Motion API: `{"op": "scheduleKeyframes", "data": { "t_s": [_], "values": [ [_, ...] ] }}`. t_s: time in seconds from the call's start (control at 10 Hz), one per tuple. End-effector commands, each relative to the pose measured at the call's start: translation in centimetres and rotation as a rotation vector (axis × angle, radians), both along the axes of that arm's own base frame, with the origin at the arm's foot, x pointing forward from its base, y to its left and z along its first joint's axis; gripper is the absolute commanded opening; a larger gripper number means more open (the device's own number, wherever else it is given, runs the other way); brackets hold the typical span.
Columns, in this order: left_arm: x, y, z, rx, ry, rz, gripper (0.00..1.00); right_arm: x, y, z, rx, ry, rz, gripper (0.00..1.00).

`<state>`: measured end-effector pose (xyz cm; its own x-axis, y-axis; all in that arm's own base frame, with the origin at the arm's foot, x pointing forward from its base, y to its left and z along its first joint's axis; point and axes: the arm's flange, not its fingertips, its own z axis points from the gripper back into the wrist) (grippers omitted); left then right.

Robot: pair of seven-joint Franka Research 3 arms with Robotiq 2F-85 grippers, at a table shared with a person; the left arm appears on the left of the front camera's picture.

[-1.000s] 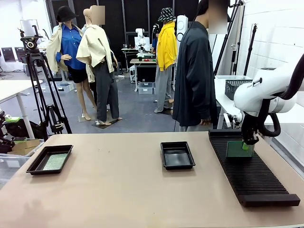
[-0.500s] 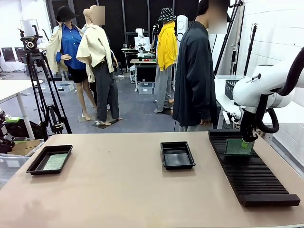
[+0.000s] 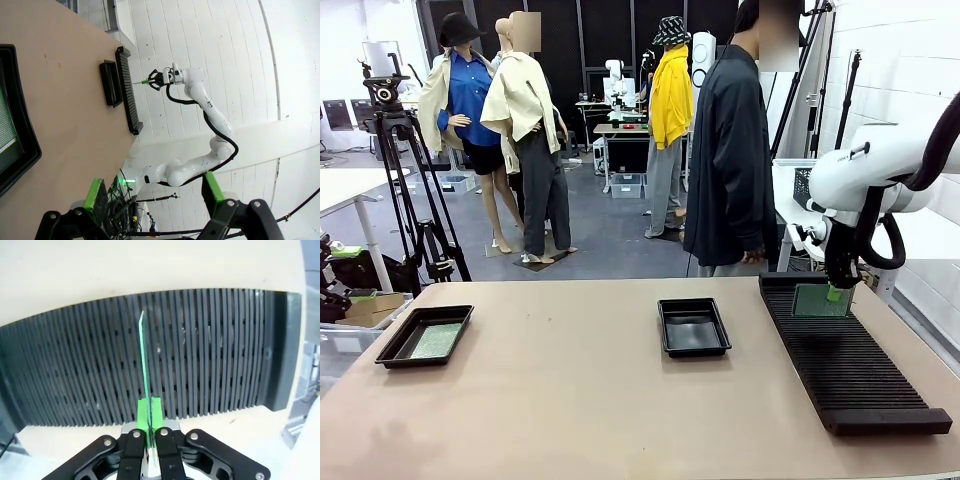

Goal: Inspect and transfer BCBs to ESD trays.
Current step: Pick up the Blank PCB from the PCB Rack and place it in the right ESD tray.

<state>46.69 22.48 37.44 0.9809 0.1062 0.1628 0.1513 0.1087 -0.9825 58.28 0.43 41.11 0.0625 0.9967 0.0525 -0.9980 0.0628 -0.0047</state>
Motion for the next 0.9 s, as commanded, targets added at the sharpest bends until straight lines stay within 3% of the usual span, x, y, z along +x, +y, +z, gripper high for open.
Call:
{"op": "scheduleKeyframes", "data": {
  "t_s": [0.0, 0.3, 0.5, 0.7, 0.8],
  "values": [
    [0.1, 0.1, 0.2, 0.000, -0.006, 0.002, 1.00, -0.1, 1.0, 2.3, -0.044, 0.040, -0.016, 0.00],
    [0.1, 0.1, 0.2, 0.000, -0.006, 0.002, 1.00, -1.3, 2.2, 4.8, -0.062, 0.050, -0.043, 0.00],
    [0.1, 0.1, 0.2, 0.000, -0.006, 0.002, 1.00, -1.6, 2.8, 5.7, -0.031, 0.084, -0.185, 0.00],
    [0.1, 0.1, 0.2, 0.000, -0.006, 0.002, 1.00, -2.0, 5.8, 6.3, 0.088, 0.145, -0.645, 0.00],
    [0.1, 0.1, 0.2, 0.000, -0.006, 0.002, 1.00, -2.4, 7.0, 6.3, 0.140, 0.140, -0.848, 0.00]
  ]
}}
